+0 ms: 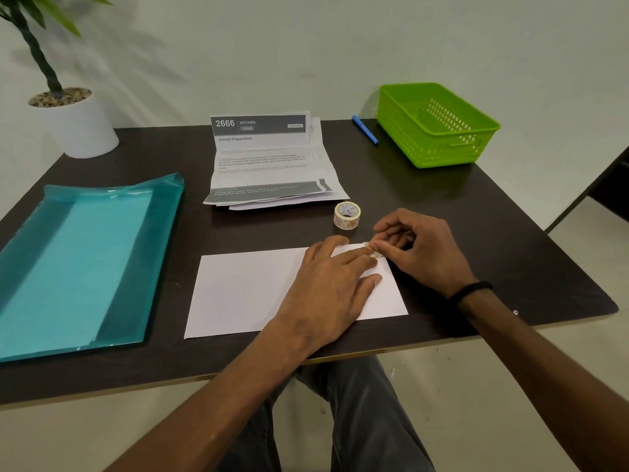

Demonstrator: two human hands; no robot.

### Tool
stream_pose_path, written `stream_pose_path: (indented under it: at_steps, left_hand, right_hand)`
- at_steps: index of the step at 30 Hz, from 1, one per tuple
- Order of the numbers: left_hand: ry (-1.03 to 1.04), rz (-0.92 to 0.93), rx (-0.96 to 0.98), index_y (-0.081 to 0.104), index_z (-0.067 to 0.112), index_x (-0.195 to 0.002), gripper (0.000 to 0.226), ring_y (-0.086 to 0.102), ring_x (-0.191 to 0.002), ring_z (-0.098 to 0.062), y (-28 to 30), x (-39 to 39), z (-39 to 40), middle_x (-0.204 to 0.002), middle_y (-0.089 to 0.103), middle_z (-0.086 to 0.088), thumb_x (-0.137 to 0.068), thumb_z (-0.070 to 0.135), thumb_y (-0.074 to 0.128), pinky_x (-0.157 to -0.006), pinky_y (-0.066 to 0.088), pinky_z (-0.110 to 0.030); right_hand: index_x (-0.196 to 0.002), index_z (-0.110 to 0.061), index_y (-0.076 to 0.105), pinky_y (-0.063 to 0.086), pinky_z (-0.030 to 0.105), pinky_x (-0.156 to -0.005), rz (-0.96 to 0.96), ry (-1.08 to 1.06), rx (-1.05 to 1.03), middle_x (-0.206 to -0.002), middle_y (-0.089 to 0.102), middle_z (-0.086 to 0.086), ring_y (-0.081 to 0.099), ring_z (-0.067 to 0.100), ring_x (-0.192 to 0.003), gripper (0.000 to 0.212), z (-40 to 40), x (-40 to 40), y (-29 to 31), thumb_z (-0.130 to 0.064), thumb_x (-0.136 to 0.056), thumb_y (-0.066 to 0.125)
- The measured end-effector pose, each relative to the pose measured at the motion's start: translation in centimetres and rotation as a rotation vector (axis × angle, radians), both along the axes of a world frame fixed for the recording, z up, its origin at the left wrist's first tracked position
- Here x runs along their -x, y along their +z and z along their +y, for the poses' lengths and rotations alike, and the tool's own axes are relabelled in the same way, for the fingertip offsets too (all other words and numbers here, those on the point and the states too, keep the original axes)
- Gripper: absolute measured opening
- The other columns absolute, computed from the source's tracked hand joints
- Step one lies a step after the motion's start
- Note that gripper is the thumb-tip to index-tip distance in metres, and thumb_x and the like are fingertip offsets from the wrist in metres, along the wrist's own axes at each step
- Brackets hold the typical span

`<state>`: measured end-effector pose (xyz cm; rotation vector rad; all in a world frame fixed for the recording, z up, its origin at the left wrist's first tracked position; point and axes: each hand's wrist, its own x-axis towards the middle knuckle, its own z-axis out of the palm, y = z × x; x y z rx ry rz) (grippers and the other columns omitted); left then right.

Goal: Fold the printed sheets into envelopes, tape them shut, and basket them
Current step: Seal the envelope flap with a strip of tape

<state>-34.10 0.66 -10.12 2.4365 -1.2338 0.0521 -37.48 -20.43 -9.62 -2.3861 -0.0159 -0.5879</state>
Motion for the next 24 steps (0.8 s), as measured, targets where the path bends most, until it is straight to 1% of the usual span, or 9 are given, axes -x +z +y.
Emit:
stream_pose_path:
  at_steps: [4,8,12,16,19,24]
  left_hand:
    - [-0.001,-0.002,-0.008,0.055,0.033,-0.145,0.044,0.027,-0.151,-0.018,0.1,0.0,0.0,-0.157,0.048,0.011,-0.107,0.050,0.040,-0.126,0.021,-0.042]
    - [0.005,-0.015,0.006,0.057,0.033,-0.140,0.040,0.027,-0.150,-0.022,0.0,-0.1,0.0,-0.157,0.047,0.009,-0.107,0.049,0.039,-0.123,0.026,-0.044]
    - [-0.004,-0.023,-0.019,0.053,0.033,-0.141,0.040,0.024,-0.152,-0.022,0.0,-0.2,0.0,-0.159,0.043,0.010,-0.108,0.048,0.036,-0.124,0.024,-0.044]
    - [-0.012,-0.027,-0.018,0.051,0.033,-0.143,0.041,0.024,-0.152,-0.023,-0.1,-0.2,-0.1,-0.161,0.041,0.009,-0.108,0.048,0.035,-0.125,0.022,-0.045]
    - [-0.015,-0.015,-0.025,0.047,0.033,-0.145,0.042,0.024,-0.153,-0.022,-0.2,-0.2,-0.1,-0.162,0.039,0.010,-0.108,0.049,0.034,-0.126,0.021,-0.045]
    - [-0.009,-0.010,-0.025,0.048,0.033,-0.144,0.041,0.024,-0.153,-0.021,-0.2,-0.3,-0.1,-0.162,0.038,0.009,-0.108,0.049,0.035,-0.126,0.018,-0.042]
  right_hand:
    - [-0.104,-0.016,0.073,0.057,0.015,-0.071,0.027,-0.013,-0.062,-0.089,0.073,-0.010,0.071,0.006,-0.078,0.029,0.0,-0.1,0.1,-0.019,-0.080,0.088]
    - [-0.105,-0.016,0.073,0.059,0.019,-0.072,0.071,-0.024,-0.163,-0.090,0.075,-0.006,0.071,0.011,-0.077,0.034,-0.2,-0.2,0.2,-0.021,-0.076,0.090]
    - [-0.105,-0.017,0.073,0.060,0.023,-0.075,0.128,-0.031,-0.248,-0.090,0.076,-0.003,0.072,0.014,-0.079,0.035,-0.5,-0.5,0.3,-0.022,-0.074,0.091]
    - [-0.100,-0.019,0.073,0.060,0.023,-0.073,0.132,-0.081,-0.277,-0.086,0.076,-0.004,0.071,0.015,-0.076,0.029,-0.2,-1.0,0.0,-0.021,-0.077,0.090]
    - [-0.097,-0.023,0.071,0.059,0.021,-0.072,0.145,-0.112,-0.287,-0.085,0.075,-0.005,0.070,0.011,-0.075,0.026,-0.1,-1.2,0.0,-0.023,-0.078,0.089]
    - [-0.104,-0.019,0.073,0.060,0.024,-0.078,0.217,-0.038,-0.328,-0.091,0.077,0.000,0.071,0.015,-0.080,0.033,-0.8,-0.7,0.5,-0.019,-0.076,0.091]
